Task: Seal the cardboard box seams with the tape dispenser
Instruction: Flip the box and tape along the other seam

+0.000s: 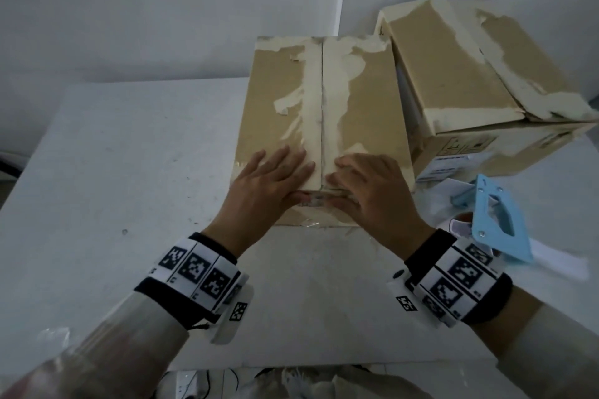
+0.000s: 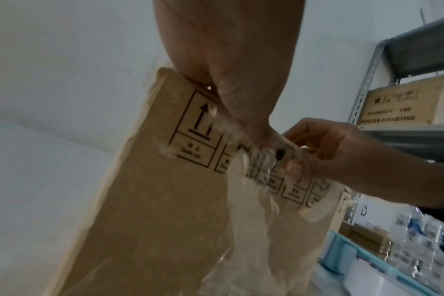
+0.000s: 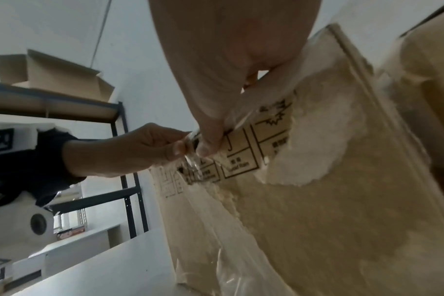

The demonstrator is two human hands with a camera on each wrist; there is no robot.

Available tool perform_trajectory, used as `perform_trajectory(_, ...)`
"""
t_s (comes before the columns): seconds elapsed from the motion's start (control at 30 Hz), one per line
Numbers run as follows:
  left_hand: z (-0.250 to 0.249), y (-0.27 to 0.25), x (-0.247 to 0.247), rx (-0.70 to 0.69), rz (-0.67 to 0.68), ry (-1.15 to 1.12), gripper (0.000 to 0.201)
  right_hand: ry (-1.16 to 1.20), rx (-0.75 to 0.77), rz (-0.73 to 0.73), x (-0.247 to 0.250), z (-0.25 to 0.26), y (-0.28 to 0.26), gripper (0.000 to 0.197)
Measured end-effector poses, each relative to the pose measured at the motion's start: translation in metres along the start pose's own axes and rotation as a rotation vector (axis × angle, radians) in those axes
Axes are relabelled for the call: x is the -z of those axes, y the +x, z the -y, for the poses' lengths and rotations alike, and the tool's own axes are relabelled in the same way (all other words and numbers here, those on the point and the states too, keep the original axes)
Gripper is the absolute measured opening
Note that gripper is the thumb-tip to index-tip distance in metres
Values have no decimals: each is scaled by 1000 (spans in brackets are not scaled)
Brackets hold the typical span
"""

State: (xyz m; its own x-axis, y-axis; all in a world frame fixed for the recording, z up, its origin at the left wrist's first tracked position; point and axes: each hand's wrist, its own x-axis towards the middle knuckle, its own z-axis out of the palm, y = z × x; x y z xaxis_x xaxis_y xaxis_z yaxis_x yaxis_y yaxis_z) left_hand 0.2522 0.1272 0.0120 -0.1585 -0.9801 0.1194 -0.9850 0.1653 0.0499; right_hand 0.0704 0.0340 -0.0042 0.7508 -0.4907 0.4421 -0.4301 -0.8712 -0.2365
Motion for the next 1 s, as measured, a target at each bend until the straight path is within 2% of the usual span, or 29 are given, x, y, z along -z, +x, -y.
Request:
perform_trajectory(0.27,-4,-2,1,-14,-37,14,45,26,-37,46,9,5,16,49)
perform_trajectory(0.47,13,-8,7,-24,-14,68,43,100,11,107,17,-14,1,45)
perform_trajectory(0.57,25,-19,12,56,48,140,45,101,-65,47,28,-29,-10,45)
perform_trajectory(0.67,39,-33,14,112,67,132,50,110,-142,2,39,-42,-26,55)
perform_trajectory(0.8,44,-42,15,142,-32,-75,47,247,-267,5,48,-47,-42,57)
perform_trajectory(0.87,40,-43,16,156,-118,-173,47,349,-369,2,47,-46,-47,48)
perform_trajectory(0.93,38,-44,14,270,-224,-295,50,435,-517,-57,45,-42,-50,45)
perform_trajectory(1.0,33,-45,16,528,-326,-454,48,359,-572,-132,43,-37,-51,44)
